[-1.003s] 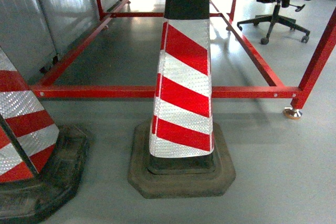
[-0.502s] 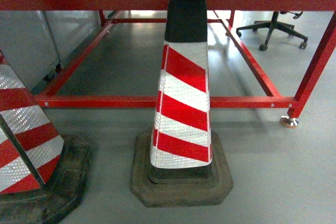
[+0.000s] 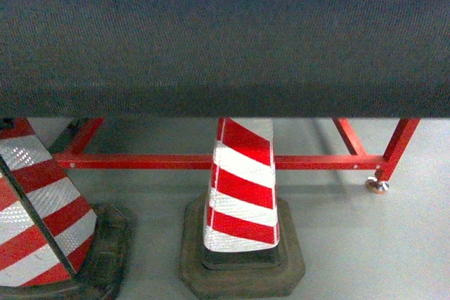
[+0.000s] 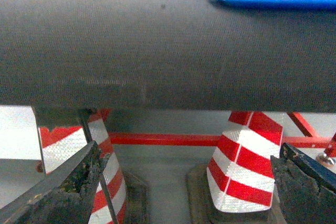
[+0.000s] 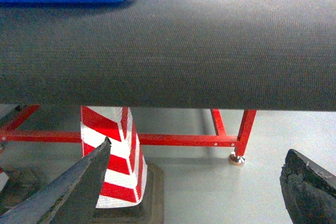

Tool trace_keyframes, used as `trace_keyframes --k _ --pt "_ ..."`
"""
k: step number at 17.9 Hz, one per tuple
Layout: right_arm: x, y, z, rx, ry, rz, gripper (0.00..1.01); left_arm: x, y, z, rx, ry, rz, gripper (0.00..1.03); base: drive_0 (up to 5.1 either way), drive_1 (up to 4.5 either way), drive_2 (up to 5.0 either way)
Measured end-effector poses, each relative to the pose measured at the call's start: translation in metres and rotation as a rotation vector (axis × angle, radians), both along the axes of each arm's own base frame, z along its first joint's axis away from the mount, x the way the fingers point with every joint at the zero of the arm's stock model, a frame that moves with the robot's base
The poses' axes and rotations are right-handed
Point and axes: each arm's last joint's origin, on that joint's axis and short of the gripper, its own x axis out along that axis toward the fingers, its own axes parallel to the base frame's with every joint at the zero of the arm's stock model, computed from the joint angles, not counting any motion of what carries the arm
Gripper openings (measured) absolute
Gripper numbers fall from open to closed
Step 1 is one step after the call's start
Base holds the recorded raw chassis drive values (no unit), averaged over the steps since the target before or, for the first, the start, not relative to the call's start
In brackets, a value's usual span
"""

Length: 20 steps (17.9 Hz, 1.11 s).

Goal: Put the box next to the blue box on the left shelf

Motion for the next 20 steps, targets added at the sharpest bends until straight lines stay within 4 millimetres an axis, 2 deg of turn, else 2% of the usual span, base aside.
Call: trace_keyframes --k 20 --pt "0.0 0.0 0.001 0.0 -0.01 0.0 0.98 0.0 0.0 0.0014 0.0 -0.014 0.0 0.98 0.0 0.0 0.0"
